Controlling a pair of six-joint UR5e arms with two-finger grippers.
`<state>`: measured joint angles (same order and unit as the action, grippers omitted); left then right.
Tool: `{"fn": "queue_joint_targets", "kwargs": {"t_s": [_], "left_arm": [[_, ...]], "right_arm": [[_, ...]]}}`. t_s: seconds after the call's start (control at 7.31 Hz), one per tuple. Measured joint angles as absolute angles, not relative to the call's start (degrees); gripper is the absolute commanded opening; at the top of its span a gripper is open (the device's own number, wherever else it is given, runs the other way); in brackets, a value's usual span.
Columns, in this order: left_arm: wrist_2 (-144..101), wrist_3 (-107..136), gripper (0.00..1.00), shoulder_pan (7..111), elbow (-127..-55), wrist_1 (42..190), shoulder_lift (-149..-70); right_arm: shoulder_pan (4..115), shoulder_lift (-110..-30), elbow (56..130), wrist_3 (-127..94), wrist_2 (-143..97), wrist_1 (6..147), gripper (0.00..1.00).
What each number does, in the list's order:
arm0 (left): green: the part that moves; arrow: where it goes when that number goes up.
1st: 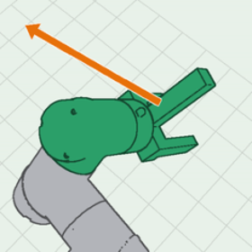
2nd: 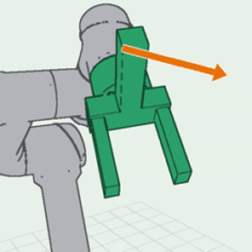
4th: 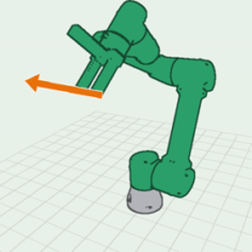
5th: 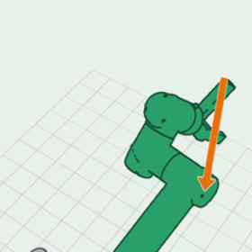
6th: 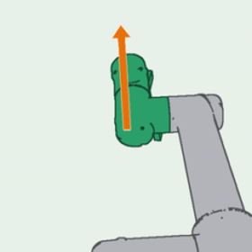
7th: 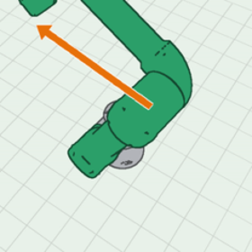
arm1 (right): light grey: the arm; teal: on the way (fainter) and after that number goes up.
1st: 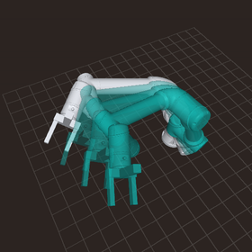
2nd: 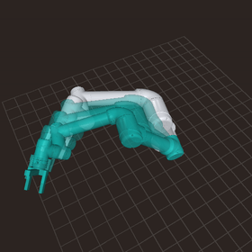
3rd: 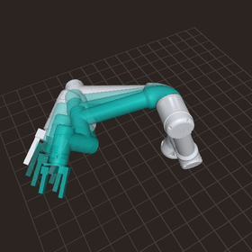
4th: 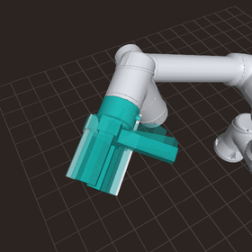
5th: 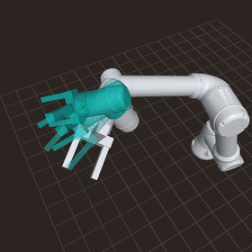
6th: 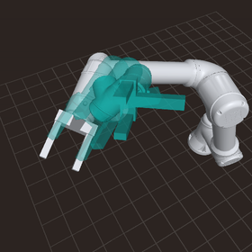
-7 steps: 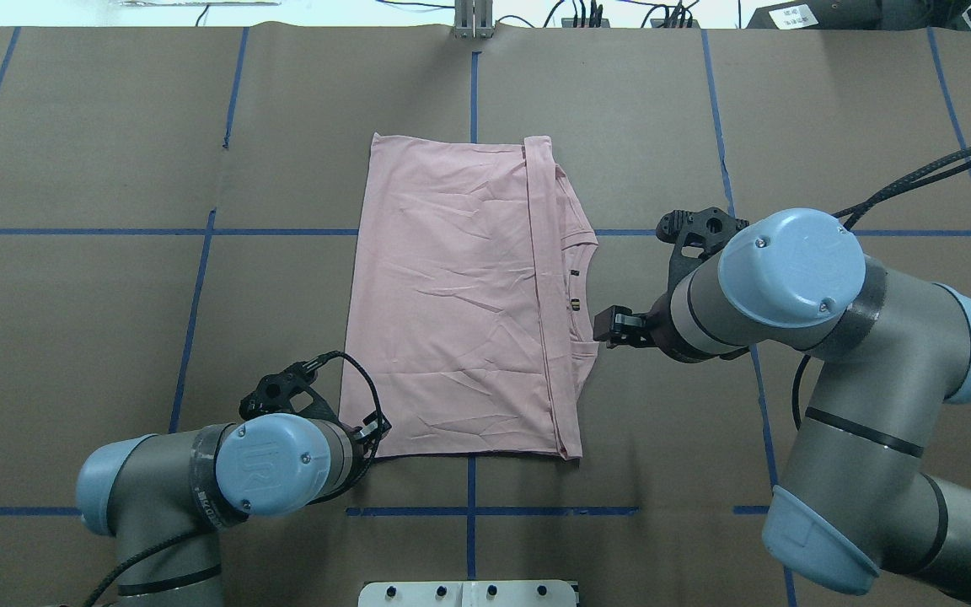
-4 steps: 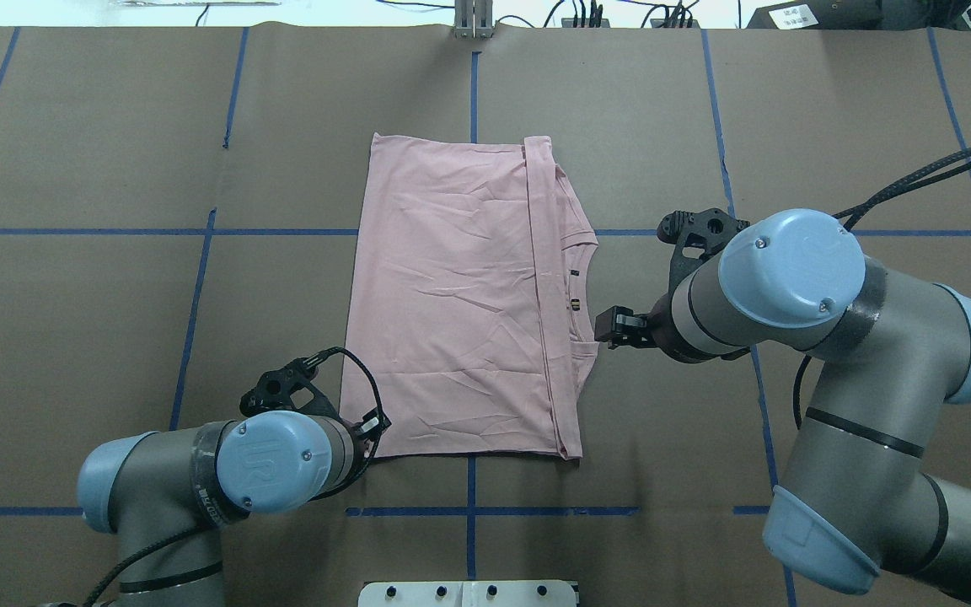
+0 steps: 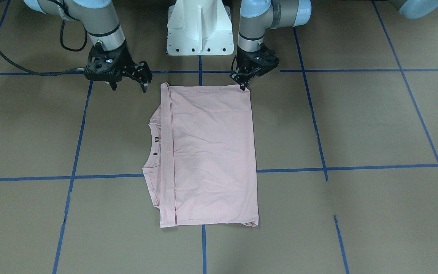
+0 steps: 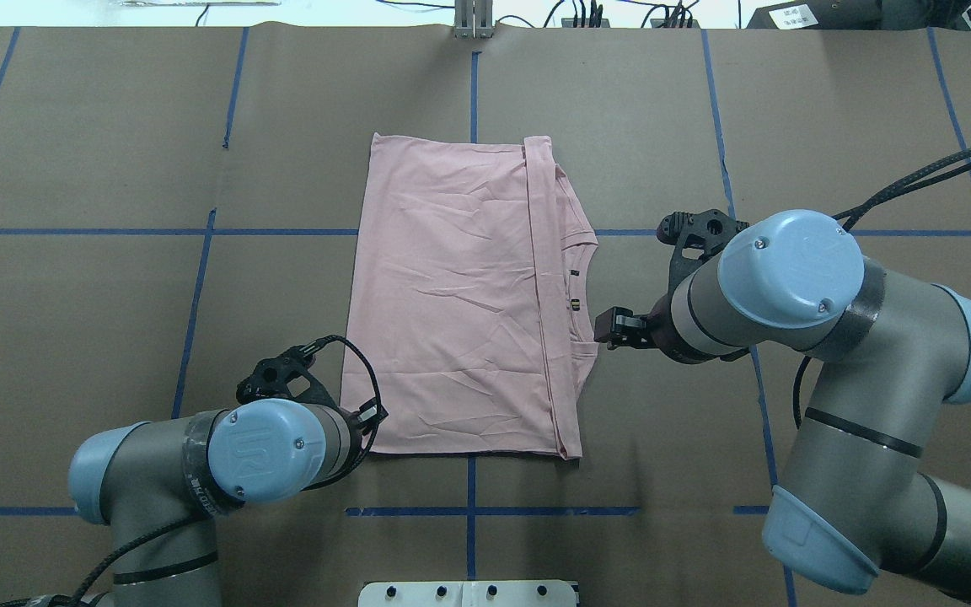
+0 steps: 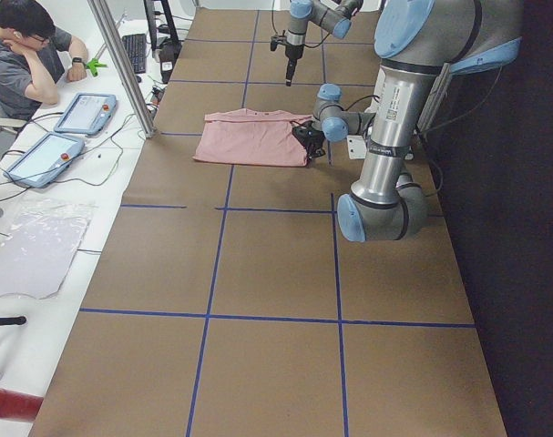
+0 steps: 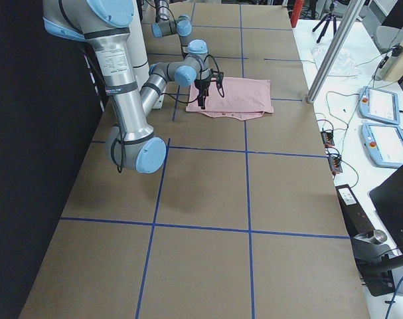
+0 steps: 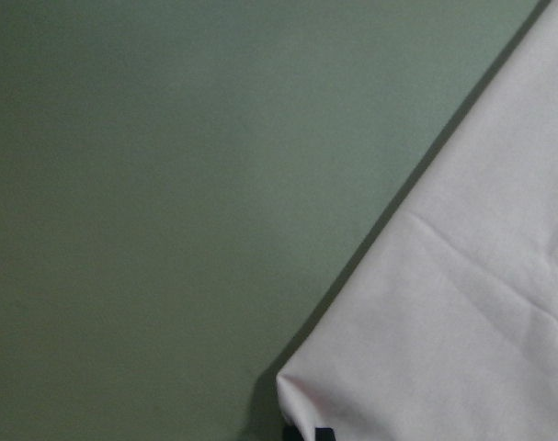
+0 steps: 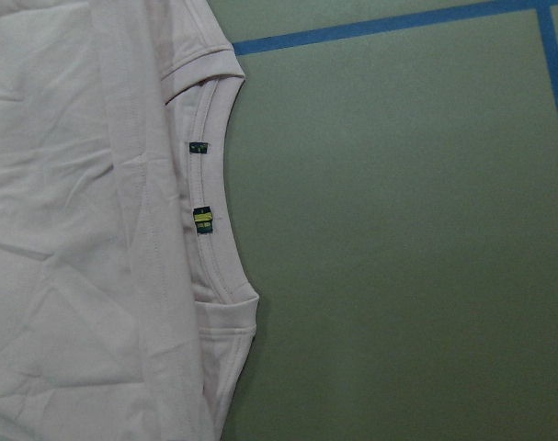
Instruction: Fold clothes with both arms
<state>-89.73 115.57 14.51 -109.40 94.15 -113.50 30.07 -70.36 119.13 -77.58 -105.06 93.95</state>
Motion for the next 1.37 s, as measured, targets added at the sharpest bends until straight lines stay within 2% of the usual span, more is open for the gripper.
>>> {"fn": "queue_joint_targets", "kwargs": {"t_s": [0.55,1.09,1.37], "left_arm": [[-89.81,113.1,0.0,14.72,-111.45,91.68,-113.55],[-89.84,113.03,0.0,14.6,-111.53,91.69,-113.58],[-89.9,113.03,0.0,14.59,-111.53,91.75,-113.62]], "right_arm": [[23.83,-69.51,117.46,-90.36,-103.71,93.59,1.0],[20.33,-61.13,106.55,-102.78,-98.96,91.08,1.0],[20.18,-60.03,103.74,-103.89,-98.9,90.87,1.0]]}}
